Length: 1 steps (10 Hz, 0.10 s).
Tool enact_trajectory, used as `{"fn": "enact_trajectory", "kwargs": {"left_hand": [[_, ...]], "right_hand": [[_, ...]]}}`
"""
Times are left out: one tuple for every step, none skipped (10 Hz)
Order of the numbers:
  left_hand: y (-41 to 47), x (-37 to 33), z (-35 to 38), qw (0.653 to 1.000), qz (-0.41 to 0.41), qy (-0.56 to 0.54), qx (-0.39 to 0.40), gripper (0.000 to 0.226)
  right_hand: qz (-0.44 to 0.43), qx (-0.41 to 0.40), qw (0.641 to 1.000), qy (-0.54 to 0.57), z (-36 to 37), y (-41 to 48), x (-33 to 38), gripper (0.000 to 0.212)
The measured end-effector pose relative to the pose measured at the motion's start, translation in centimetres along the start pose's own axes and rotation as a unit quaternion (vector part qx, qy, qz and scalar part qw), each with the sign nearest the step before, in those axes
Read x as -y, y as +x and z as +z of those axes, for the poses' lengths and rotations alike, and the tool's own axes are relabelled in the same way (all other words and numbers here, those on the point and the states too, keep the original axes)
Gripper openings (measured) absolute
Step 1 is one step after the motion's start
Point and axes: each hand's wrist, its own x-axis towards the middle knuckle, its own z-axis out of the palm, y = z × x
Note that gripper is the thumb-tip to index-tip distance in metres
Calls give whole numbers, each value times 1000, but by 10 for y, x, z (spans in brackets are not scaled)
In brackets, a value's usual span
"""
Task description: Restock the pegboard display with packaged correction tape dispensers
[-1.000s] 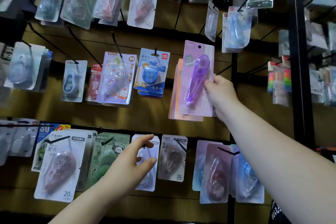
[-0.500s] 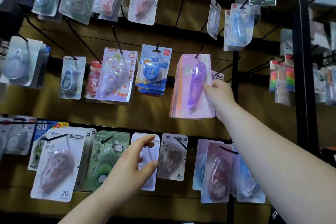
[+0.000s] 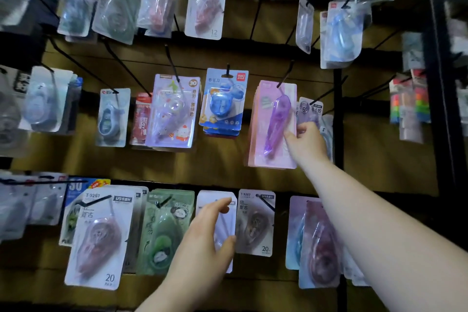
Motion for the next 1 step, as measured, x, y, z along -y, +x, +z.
{"fn": "enact_trajectory", "kwargs": {"left_hand": [[-1,-5,0,1000,-11,0,-4,54]], "right_hand": [[-56,-55,997,-5,-21,-16,0,35]]}}
